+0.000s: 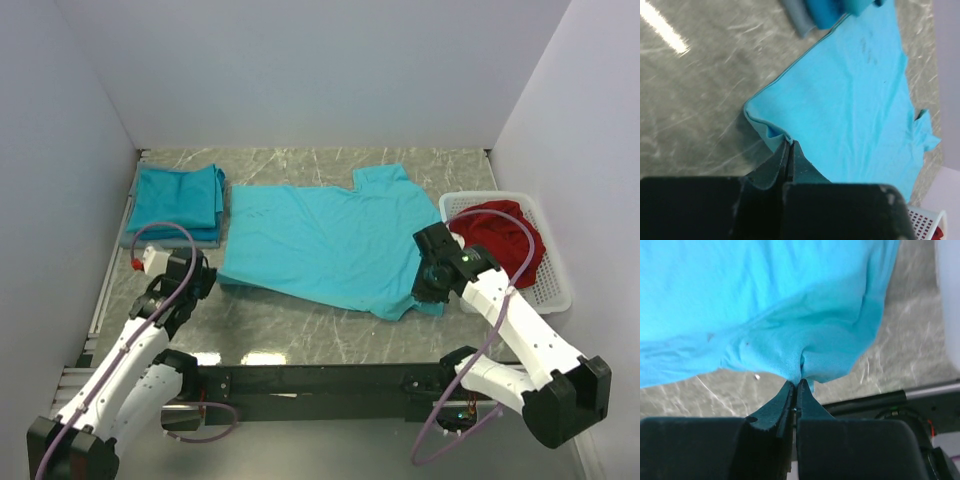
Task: Fold and stack the t-shirts
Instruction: Fold the tshirt
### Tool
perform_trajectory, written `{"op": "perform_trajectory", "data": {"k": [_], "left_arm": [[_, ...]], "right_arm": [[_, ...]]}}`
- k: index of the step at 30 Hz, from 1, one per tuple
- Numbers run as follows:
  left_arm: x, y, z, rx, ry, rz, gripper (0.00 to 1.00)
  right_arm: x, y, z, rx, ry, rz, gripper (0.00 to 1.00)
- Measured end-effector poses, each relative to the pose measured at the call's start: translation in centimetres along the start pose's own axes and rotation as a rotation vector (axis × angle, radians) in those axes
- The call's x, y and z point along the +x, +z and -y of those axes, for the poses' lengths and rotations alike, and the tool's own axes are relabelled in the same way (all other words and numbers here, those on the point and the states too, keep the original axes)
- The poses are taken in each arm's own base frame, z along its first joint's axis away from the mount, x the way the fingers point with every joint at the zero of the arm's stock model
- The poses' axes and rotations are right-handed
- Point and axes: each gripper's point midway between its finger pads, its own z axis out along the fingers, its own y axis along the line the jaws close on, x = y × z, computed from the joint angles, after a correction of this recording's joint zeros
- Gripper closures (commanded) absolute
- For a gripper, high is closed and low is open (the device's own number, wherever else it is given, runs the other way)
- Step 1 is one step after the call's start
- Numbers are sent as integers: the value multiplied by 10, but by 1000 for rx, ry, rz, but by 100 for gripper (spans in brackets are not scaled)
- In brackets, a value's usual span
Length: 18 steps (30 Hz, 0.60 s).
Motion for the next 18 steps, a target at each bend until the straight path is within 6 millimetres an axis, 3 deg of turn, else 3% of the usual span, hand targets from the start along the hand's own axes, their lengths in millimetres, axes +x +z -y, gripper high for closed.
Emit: {"op": "perform_trajectory", "data": {"k": [6, 18], "left_arm": [[-8, 13, 27, 23, 30, 27, 100], [-15, 42, 27, -25, 44, 56, 100]], "right_arm": [[-36, -5, -16, -31, -26, 55, 100], [-85, 5, -34, -3, -80, 70, 100]]}}
